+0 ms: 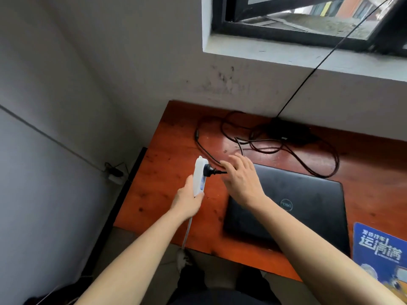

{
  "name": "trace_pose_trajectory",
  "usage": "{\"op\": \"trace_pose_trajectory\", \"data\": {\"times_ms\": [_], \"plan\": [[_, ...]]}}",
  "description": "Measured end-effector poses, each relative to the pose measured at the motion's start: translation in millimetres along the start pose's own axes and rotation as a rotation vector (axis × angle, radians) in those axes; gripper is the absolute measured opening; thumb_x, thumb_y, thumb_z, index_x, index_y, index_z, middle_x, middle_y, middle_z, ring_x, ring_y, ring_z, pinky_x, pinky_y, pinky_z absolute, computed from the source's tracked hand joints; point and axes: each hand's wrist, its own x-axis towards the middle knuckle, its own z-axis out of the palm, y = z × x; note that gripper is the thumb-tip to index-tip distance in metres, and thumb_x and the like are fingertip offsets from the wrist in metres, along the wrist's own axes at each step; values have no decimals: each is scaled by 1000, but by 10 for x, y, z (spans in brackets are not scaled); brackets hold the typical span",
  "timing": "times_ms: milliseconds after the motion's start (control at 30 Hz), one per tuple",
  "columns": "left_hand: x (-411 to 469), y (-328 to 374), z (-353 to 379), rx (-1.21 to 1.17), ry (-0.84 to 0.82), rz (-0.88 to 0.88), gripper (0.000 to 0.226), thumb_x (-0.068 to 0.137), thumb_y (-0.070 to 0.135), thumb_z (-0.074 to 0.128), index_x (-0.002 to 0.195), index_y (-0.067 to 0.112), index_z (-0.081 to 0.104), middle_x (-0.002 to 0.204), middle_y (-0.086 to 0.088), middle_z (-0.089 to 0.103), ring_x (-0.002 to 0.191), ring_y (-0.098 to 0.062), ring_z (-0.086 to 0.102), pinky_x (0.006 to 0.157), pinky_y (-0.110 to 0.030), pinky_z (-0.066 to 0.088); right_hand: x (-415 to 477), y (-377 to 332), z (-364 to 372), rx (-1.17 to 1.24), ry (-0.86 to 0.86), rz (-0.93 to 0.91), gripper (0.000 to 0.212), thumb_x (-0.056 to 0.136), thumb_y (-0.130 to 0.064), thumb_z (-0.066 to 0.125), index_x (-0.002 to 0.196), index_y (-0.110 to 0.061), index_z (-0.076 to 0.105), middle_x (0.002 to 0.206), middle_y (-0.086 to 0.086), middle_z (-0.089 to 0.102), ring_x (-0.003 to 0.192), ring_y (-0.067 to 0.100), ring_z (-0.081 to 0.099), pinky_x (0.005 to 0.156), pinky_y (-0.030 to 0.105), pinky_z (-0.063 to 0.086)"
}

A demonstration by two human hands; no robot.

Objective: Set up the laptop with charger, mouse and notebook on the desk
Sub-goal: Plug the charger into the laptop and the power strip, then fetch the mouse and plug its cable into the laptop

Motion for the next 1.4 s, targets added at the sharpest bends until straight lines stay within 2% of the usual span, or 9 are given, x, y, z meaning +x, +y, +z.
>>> {"op": "trace_pose_trajectory", "data": {"times_ms": [100,267,433,633,733,900,1000,1167,1400], "plan": [[140,-104,93,30,112,-51,54,101,34,52,146,21,27,132,-11,58,103,-28,63,84,-44,59,-73,39,169,52,-55,148,68,91,-23,66,151,-4,41,156,31,32,147,48,28,120,55,26],[396,-273,266,96,265,-139,58,102,43,44,152,21,24,136,-9,56,107,-26,63,76,-31,54,-240,275,709,67,-163,313,78,99,-46,52,159,-7,21,166,27,7,153,44,9,124,53,14],[586,-536,570,180,379,-86,59,103,41,39,155,19,21,142,-11,50,119,-28,52,82,-31,42,-412,327,1161,42,-65,335,72,99,-46,49,156,-5,30,165,27,15,153,43,11,125,52,6],[689,-596,782,320,490,16,59,103,31,42,154,7,24,140,-18,49,120,-34,48,91,-42,48,-422,356,1296,10,-3,346,71,98,-48,44,156,-9,30,165,24,17,154,39,11,125,48,3],[665,-578,766,236,450,-17,59,103,32,42,155,11,21,140,-16,47,122,-32,45,92,-43,46,-421,344,1245,27,-30,362,71,100,-48,43,157,-9,28,166,23,14,155,37,8,126,47,1],[571,-560,560,164,342,-36,65,103,38,40,157,15,12,157,-12,32,143,-31,27,112,-45,32,-394,295,1054,112,-51,378,66,103,-42,44,157,-7,29,165,25,17,154,41,12,126,52,9],[416,-546,381,167,331,-2,64,104,42,35,158,17,10,163,-9,22,149,-28,17,117,-46,25,-357,226,866,150,-10,401,67,103,-41,47,158,-8,27,164,27,17,153,42,16,124,54,14],[18,-485,-87,198,507,18,61,104,46,29,157,18,17,163,-8,23,151,-25,13,120,-45,17,-150,79,316,191,90,252,66,101,-35,55,155,-5,33,162,29,22,151,44,21,122,53,20],[-677,-131,-323,204,878,-86,66,101,55,21,155,18,27,162,-11,27,149,-31,19,117,-53,23,153,194,-495,236,222,-24,65,100,-35,56,153,-4,37,161,31,23,149,47,25,121,52,24]]}}
